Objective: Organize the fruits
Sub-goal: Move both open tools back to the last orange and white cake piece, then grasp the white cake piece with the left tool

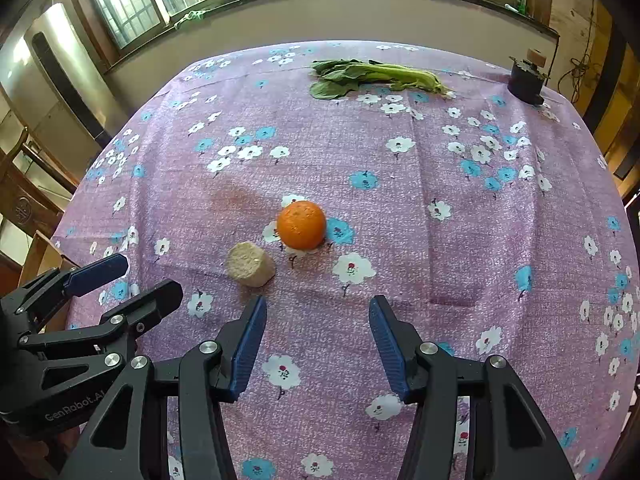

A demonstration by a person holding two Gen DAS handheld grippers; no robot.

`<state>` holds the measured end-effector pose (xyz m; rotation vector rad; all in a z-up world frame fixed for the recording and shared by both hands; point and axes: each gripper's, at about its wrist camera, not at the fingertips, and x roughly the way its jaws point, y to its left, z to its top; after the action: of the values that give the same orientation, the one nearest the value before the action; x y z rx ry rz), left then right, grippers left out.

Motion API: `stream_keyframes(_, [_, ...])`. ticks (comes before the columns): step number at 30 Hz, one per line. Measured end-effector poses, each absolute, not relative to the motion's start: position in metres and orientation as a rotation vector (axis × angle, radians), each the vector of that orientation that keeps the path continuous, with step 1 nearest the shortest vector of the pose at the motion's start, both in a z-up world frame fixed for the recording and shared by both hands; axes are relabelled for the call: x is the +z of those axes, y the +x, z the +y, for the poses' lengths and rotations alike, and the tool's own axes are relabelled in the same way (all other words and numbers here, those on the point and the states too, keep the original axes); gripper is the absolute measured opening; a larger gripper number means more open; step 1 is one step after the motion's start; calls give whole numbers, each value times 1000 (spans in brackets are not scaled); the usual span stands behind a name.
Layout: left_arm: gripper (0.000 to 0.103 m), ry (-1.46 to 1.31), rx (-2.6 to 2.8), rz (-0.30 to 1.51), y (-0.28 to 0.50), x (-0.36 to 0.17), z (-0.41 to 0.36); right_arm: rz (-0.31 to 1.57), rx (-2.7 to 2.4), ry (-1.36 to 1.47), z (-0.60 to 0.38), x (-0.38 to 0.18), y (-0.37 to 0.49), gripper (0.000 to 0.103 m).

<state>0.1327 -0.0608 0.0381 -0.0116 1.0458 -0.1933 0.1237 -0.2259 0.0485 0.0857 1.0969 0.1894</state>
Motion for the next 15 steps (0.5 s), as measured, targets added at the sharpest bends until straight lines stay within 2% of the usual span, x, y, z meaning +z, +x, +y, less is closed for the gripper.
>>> stream_keyframes(3, [71,-4,-211,1053,143,33,-72,1103,166,94,-238,45,127,62])
stream_keyframes(13, [71,-2,-290,1085,158,12,-98,1100,131,137,-268,37,139,62])
stream_keyframes(14, [70,-5,-291,1090,160,10,-99,1100,133,138,-268,37,141,62])
stream_keyframes(15, [65,0,-290,1082,161,10,-99,1098,138,139,-267,36,142,62])
